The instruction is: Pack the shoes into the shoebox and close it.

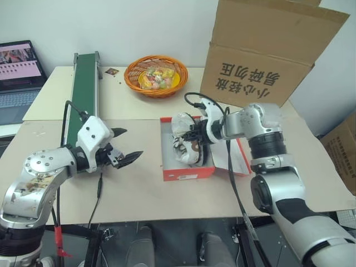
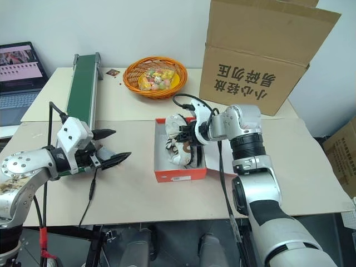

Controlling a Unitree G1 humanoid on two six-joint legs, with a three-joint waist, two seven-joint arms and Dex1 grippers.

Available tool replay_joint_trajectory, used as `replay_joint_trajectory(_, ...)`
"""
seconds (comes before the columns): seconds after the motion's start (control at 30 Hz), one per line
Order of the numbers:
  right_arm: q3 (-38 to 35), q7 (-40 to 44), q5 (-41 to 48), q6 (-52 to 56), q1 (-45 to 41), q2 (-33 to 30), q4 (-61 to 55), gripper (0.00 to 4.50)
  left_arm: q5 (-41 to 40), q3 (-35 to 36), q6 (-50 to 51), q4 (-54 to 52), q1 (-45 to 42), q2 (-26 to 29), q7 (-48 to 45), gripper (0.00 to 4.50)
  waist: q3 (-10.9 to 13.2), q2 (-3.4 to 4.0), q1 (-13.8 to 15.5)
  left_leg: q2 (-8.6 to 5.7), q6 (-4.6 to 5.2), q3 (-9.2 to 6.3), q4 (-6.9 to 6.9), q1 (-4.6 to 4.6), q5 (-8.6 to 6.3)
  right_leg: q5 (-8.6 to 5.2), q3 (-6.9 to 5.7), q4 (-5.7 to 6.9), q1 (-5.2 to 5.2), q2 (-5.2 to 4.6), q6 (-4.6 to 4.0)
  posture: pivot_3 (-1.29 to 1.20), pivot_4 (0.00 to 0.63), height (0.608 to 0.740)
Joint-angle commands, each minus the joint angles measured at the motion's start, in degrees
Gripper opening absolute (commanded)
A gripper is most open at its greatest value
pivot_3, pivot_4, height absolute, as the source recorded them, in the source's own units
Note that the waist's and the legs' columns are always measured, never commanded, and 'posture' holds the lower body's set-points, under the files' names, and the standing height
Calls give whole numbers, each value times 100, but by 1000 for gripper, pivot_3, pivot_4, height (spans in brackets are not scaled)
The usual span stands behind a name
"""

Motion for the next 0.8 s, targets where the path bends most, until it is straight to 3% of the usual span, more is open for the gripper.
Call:
replay_joint_trajectory(0.03, 59, 113, -32, 104, -211, 123, -144, 730, -29, -91, -119, -243, -53, 47, -16, 4448, 0, 0, -7, 0, 1, 0, 0, 1, 1, 0, 0, 1, 0, 0, 0, 0, 150, 728)
replay_joint_trajectory(0.27, 554, 297, -397, -106, -53, 201, 174, 730, -40, -166, -73, -346, -55, 38, 62, 4448, 0, 0, -2, 0, 0, 0, 1, 2, 0, 0, 0, 2, 2, 0, 0, 0, 150, 728)
replay_joint_trajectory(0.53, 662, 571, -1191, -1829, -543, 566, 2486, 730, -41, -194, -36, -451, 15, 73, 86, 4448, -10, -14, -63, 0, -3, 0, 2, 20, -2, 0, 0, 4, 17, 0, 0, 0, 150, 728)
replay_joint_trajectory(0.7, 625, 737, -1537, -2454, -752, 722, 3237, 730, -28, -213, -13, -457, -14, 71, 126, 4448, -19, -25, -135, 3, -10, 0, -20, 98, -7, -24, -1, -2, 76, 2, 12, 0, 150, 728)
replay_joint_trajectory(0.73, 598, 753, -1579, -2495, -777, 732, 3309, 1575, -20, -208, -15, -449, -15, 77, 130, 4500, -19, -26, -135, 3, -17, 0, -25, 117, -11, -38, -1, -3, 83, 2, 10, 0, 150, 728)
replay_joint_trajectory(0.8, 454, 767, -1566, -2484, -817, 753, 3382, 2107, -26, -191, -11, -439, -16, 83, 132, 4500, -24, -30, -135, 4, -20, 0, -32, 139, -13, -55, -1, -7, 88, 2, -8, 0, 150, 728)
